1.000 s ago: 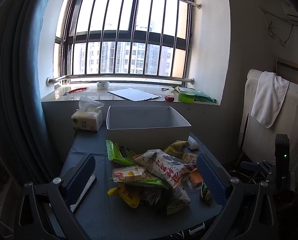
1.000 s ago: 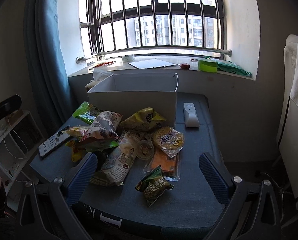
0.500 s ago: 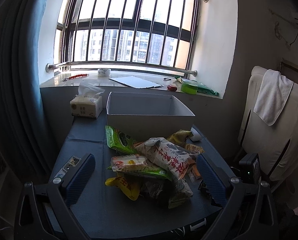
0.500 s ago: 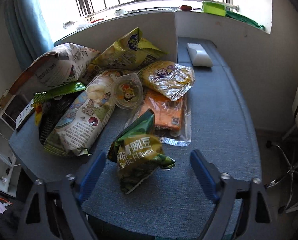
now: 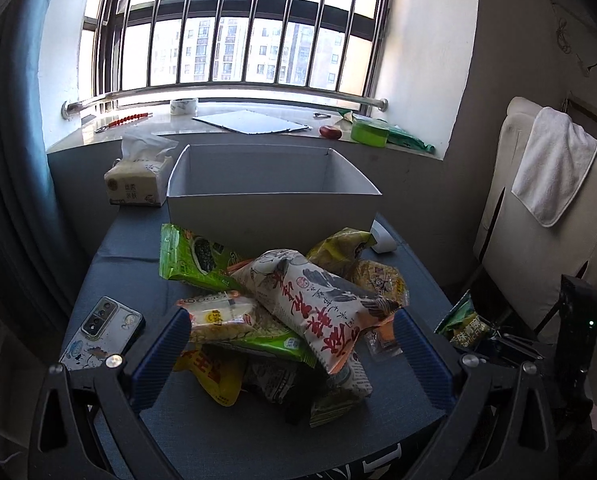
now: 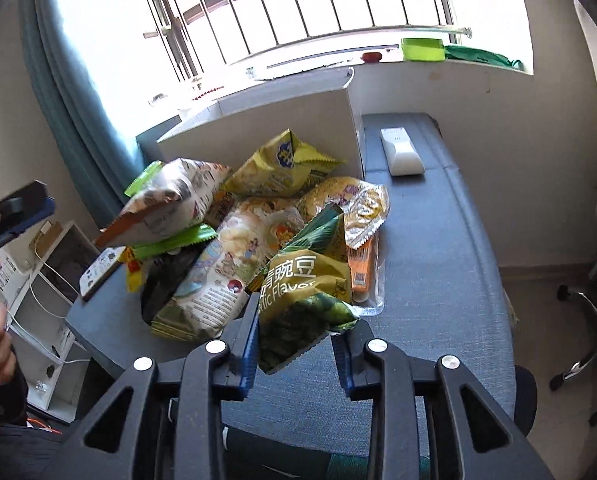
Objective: Organize snacks
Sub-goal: 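Grasp the white-and-red rice cracker bag with the left gripper while the right grasps a green-yellow bag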
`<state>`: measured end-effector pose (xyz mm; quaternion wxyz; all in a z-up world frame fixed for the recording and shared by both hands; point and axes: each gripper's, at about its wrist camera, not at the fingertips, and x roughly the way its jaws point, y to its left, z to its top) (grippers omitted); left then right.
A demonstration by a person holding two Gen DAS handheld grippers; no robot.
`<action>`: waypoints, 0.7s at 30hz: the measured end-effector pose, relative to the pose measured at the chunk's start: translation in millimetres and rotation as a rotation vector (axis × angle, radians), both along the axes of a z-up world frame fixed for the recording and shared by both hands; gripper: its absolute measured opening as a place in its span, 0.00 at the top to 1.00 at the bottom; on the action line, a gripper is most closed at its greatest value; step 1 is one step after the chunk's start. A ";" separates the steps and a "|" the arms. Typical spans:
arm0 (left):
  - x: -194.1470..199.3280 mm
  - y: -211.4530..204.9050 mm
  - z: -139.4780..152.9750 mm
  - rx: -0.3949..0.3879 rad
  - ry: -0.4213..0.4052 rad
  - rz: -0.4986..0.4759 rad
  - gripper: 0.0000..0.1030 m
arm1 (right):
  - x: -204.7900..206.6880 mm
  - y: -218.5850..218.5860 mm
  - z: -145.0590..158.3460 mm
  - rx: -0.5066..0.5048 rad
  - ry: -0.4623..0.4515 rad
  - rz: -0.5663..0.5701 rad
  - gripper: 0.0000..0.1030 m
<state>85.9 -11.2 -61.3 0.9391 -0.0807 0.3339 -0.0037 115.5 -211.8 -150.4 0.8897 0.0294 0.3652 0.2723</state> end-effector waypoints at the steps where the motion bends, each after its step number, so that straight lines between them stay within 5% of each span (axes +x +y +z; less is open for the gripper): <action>1: 11.9 -2.8 -0.9 -0.003 0.032 0.007 0.00 | -1.9 -1.5 5.7 0.001 -0.012 -0.004 0.66; 9: 107.8 -18.8 -24.4 0.007 0.290 0.082 0.02 | -10.0 1.9 29.0 0.011 -0.070 -0.008 0.66; 10: 114.1 -19.4 -31.4 0.015 0.317 0.082 0.06 | -9.8 1.7 28.5 0.013 -0.067 -0.005 0.66; 13: 122.7 -22.5 -56.7 0.031 0.413 0.049 0.38 | -8.0 1.1 23.8 0.016 -0.057 -0.004 0.66; 15: 113.1 -23.7 -60.8 0.069 0.367 0.035 0.59 | -7.9 0.2 21.8 0.018 -0.052 -0.002 0.66; 21: 75.8 -7.5 -45.7 0.065 0.206 -0.001 0.64 | -3.5 -0.8 19.4 0.034 -0.046 0.001 0.66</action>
